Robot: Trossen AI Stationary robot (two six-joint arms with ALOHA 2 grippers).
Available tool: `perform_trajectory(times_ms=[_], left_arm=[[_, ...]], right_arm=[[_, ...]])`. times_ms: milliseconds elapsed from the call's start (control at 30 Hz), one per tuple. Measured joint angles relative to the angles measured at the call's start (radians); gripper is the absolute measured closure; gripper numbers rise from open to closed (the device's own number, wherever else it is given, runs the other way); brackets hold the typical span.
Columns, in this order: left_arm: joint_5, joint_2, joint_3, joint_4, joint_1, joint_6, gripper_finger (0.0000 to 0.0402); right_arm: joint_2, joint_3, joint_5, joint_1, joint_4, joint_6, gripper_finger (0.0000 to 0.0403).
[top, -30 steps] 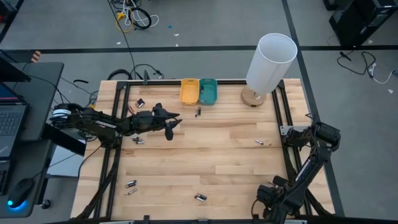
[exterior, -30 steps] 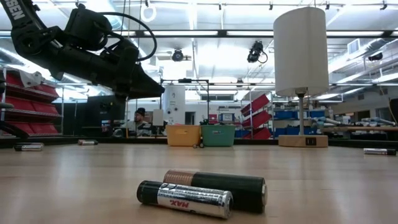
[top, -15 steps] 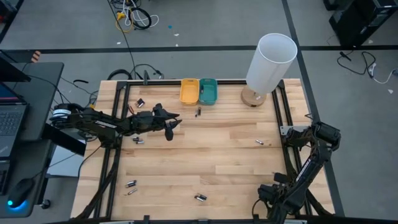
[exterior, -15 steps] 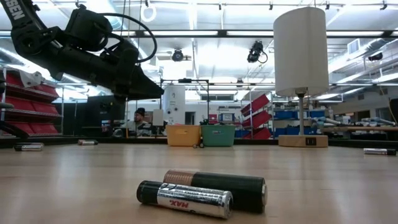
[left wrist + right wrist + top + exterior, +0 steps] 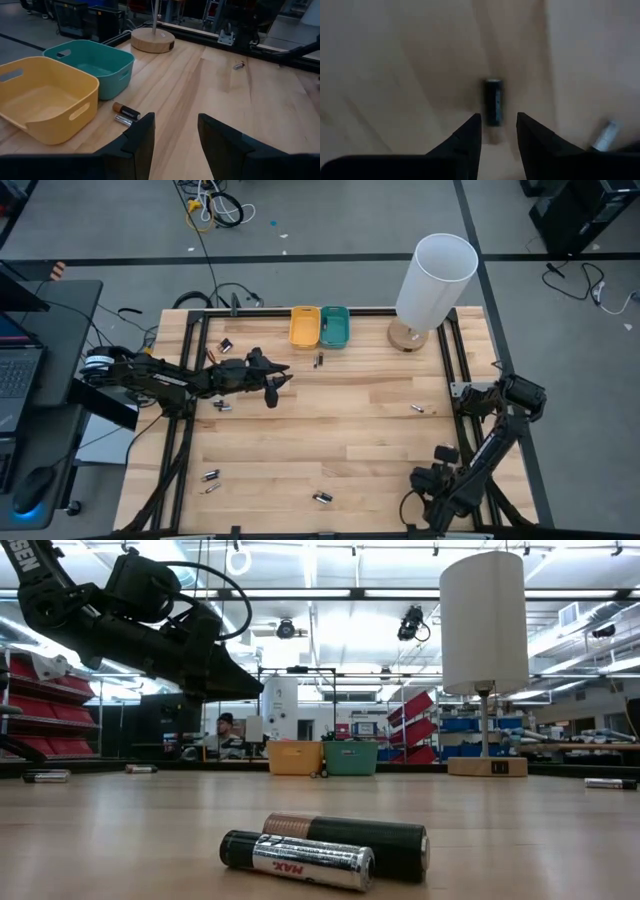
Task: Sort batteries
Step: Put the black battery into the green bin
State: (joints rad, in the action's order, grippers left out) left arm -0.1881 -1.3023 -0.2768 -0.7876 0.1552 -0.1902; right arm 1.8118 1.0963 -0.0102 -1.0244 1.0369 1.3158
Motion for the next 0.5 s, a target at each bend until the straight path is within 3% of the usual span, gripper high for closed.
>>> perform_trajectory(times_ms=[367,500], left_arm=[[0.0,0.0,0.0,0.0,0.0,0.002,0.0237],[0.0,0.0,0.0,-0.002,0.0,0.002,0.0237]], right_arm=[[-0.006,-0.073,-0.01,0.026,-0.128,-0.04,0.0296],[-0.005,-0.072,-0.011,0.056,-0.136,-0.059,0.0334]])
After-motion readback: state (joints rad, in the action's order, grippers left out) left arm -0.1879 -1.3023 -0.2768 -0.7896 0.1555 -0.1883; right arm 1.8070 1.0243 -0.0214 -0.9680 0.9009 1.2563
